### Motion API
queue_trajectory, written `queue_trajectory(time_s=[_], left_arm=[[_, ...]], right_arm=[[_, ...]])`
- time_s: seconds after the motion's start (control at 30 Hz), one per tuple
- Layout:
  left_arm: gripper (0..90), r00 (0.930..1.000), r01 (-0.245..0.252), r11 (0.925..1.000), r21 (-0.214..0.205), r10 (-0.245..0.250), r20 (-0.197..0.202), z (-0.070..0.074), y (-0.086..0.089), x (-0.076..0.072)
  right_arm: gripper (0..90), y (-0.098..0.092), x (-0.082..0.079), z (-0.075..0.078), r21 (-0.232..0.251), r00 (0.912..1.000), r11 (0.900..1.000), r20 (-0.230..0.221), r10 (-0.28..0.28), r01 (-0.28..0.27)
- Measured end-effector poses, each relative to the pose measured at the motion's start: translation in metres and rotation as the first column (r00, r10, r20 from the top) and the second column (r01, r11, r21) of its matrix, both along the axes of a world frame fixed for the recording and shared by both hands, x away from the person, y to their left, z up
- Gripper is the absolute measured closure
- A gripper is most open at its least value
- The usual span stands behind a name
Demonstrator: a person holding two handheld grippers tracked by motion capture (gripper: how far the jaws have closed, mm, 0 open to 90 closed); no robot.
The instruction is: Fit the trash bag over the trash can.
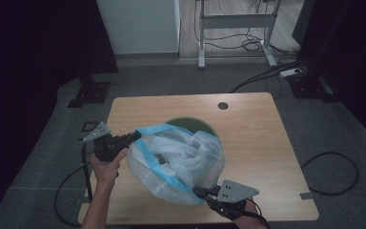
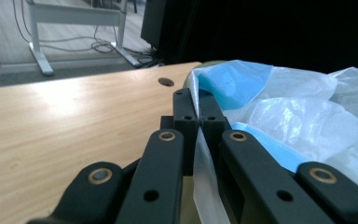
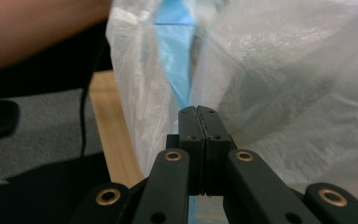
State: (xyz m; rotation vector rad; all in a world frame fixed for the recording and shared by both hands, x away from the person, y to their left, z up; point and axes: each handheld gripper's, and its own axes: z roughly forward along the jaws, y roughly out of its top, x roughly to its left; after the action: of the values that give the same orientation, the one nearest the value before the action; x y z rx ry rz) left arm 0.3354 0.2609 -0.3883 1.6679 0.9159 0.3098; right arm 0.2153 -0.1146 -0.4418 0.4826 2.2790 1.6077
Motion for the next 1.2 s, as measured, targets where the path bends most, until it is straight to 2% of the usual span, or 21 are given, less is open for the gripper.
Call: queue_trajectory(time_s=[0.07,0.13,0.23,0.27,0.43,0.47,0.6,0.63,0.7,0.8,0.93,0.97,1.03,1.07,1.1,1.13,1.17,1.2], left_arm=[[88.5,0.9999,0.005,1.0,0.007,-0.005,-0.013,-0.003,0.0,0.0],[88.4,0.9997,0.006,0.9999,0.012,-0.006,-0.023,-0.004,0.0,0.0],[88.3,0.9995,0.009,0.9998,0.019,-0.008,-0.03,-0.006,0.0,0.0],[88.3,0.9993,0.01,0.9997,0.021,-0.009,-0.036,-0.008,0.001,0.0],[88.0,0.9987,0.016,0.9996,0.025,-0.014,-0.049,-0.013,0.004,-0.002],[87.9,0.9987,0.02,0.9996,0.018,-0.019,-0.048,-0.015,0.004,-0.003],[87.7,0.9989,0.02,0.9997,0.015,-0.019,-0.042,-0.014,0.004,-0.005],[87.7,0.9989,0.02,0.9997,0.015,-0.019,-0.042,-0.014,0.004,-0.005],[87.8,0.9992,0.022,0.9997,0.013,-0.022,-0.035,-0.013,0.003,-0.005],[87.9,0.9993,0.027,0.9996,0.011,-0.026,-0.026,-0.011,0.001,-0.006],[88.0,0.9994,0.027,0.9996,0.006,-0.027,-0.024,-0.011,0.0,-0.007],[88.1,0.9993,0.028,0.9996,0.006,-0.027,-0.024,-0.011,-0.001,-0.007],[88.1,0.9992,0.029,0.9996,0.007,-0.028,-0.027,-0.011,-0.001,-0.006],[88.1,0.9992,0.028,0.9996,0.007,-0.028,-0.028,-0.011,-0.001,-0.006],[88.1,0.9992,0.028,0.9996,0.007,-0.028,-0.028,-0.011,-0.001,-0.006],[88.1,0.9992,0.028,0.9996,0.009,-0.027,-0.029,-0.011,-0.001,-0.006],[88.1,0.9992,0.029,0.9995,0.013,-0.028,-0.029,-0.011,0.0,-0.007],[88.1,0.9992,0.028,0.9995,0.014,-0.027,-0.03,-0.012,0.0,-0.008]], right_arm=[[88.3,0.002,0.004,-0.014,-0.035,0.9995,0.999,-0.011,-0.028,0.028],[88.0,0.003,0.007,-0.02,-0.049,0.9984,0.9974,-0.02,-0.053,0.052],[87.2,0.002,0.01,-0.025,-0.049,0.9965,0.9958,-0.03,-0.078,0.077],[86.9,0.002,0.014,-0.029,-0.056,0.9936,0.9931,-0.041,-0.105,0.103],[83.5,0.002,0.016,-0.032,-0.053,0.9925,0.9928,-0.053,-0.111,0.108],[74.6,0.002,0.014,-0.031,-0.037,0.9929,0.9941,-0.058,-0.104,0.102],[59.3,0.004,0.004,-0.02,0.033,0.9966,0.9966,-0.036,-0.075,0.076],[59.3,0.004,0.004,-0.02,0.033,0.9966,0.9966,-0.036,-0.075,0.076],[54.8,0.009,-0.004,-0.008,0.068,0.9984,0.9964,-0.028,-0.048,0.05],[52.5,0.017,-0.006,-0.001,0.073,0.9991,0.9965,-0.01,-0.04,0.041],[51.3,0.028,-0.003,0.002,0.066,0.9992,0.997,-0.008,-0.039,0.039],[55.4,0.037,0.0,0.0,0.053,0.9985,0.9971,-0.001,-0.054,0.054],[69.6,0.042,0.002,-0.001,0.04,0.9968,0.9961,0.007,-0.079,0.079],[76.2,0.044,0.002,-0.002,0.053,0.9971,0.9958,0.007,-0.076,0.075],[76.2,0.044,0.002,-0.002,0.053,0.9971,0.9958,0.007,-0.076,0.075],[83.2,0.045,0.002,-0.002,0.061,0.9971,0.9953,0.012,-0.075,0.075],[88.9,0.048,-0.001,-0.003,0.065,0.9982,0.9967,0.034,-0.051,0.048],[89.1,0.049,-0.002,-0.004,0.062,0.9984,0.9974,0.04,-0.039,0.036]])
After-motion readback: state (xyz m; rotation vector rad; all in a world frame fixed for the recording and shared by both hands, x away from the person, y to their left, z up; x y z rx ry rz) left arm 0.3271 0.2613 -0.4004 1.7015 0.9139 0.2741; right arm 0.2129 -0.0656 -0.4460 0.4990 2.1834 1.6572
